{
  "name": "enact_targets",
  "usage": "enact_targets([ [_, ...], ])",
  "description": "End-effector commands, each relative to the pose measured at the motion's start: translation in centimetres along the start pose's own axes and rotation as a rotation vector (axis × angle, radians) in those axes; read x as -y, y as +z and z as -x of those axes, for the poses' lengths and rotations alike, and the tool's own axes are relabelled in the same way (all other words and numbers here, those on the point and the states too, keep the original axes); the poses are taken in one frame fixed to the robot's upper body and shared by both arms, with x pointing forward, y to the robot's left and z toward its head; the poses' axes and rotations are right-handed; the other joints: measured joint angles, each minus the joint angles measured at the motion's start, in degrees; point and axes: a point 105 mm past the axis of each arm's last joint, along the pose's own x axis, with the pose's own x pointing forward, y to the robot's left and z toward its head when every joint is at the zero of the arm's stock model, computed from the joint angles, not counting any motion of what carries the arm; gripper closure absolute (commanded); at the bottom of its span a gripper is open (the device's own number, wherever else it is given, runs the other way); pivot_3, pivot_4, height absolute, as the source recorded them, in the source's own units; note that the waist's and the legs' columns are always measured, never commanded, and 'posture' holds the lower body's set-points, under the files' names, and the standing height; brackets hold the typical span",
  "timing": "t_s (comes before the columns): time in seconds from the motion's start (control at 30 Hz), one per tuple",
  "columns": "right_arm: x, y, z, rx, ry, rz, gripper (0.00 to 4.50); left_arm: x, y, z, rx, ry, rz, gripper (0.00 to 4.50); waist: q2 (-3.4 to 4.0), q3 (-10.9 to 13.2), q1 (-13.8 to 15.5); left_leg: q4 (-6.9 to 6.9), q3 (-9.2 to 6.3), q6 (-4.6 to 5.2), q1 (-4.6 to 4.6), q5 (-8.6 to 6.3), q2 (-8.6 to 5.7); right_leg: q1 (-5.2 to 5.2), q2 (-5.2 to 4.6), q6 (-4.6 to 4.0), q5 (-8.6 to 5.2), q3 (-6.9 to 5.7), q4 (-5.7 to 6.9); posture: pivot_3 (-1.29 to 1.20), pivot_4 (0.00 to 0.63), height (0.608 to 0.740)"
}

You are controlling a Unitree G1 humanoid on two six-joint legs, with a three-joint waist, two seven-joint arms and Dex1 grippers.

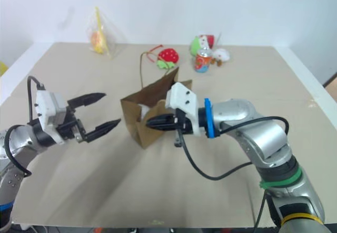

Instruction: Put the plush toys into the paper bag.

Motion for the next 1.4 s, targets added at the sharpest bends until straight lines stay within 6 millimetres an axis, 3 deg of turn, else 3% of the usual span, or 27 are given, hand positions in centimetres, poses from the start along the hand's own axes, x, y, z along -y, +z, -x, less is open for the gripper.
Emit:
enact_targets([
  [0.03, -1.1, 1.4, 3.6, -0.027, 0.065, 0.060, 4.41, -0.2, 0.9, -0.1, 0.033, 0.007, -0.052, 0.00, -0.02, -0.01, 0.02, 0.00, -0.01, 0.00, 0.00, 0.00, 0.00, 0.01, 0.00, 0.00, 0.00, -0.01, 0.00, 0.00, 0.150, 0.740],
  [0.37, -0.4, 3.9, 7.1, 0.053, 0.045, 0.028, 4.41, -0.1, 0.8, -0.8, 0.044, -0.013, -0.062, 0.00, -0.01, 0.00, -0.03, -0.03, -0.03, 0.01, 0.08, 0.00, 0.10, 0.03, 0.07, -0.11, 0.04, -0.04, -0.01, 0.00, 0.150, 0.740],
  [0.47, -1.1, 3.4, 7.3, 0.019, 0.076, -0.013, 4.41, -0.2, 0.9, -0.9, 0.047, -0.013, -0.066, 0.00, -0.01, 0.00, -0.02, -0.02, -0.02, 0.03, 0.08, 0.01, 0.11, 0.02, 0.09, -0.17, 0.09, -0.03, -0.01, 0.00, 0.150, 0.740],
  [0.73, -1.8, 0.1, 3.5, 0.009, 0.053, -0.058, 4.41, -0.2, 1.3, -1.2, 0.070, -0.019, -0.059, 0.00, -0.06, -0.04, -0.08, -0.02, 0.02, 0.03, 0.07, 0.01, 0.10, 0.02, 0.05, -0.13, 0.10, 0.03, -0.04, 0.00, 0.150, 0.740],
  [1.0, -0.5, 0.3, -0.5, 0.091, -0.028, -0.019, 4.41, 0.3, 1.4, -0.5, 0.074, -0.025, -0.023, 0.00, -0.08, -0.05, -0.03, -0.01, -0.04, 0.01, 0.06, 0.04, 0.13, 0.02, 0.13, -0.12, 0.12, -0.03, -0.01, 0.00, 0.150, 0.740],
  [1.4, 0.8, 0.3, -3.1, 0.133, -0.092, 0.003, 4.41, 1.1, 0.7, 0.2, 0.048, 0.011, -0.003, 0.00, -0.08, -0.05, -0.04, 0.01, -0.01, -0.01, 0.04, 0.05, 0.12, 0.01, 0.06, -0.12, 0.15, 0.01, -0.02, 0.00, 0.150, 0.740],
])
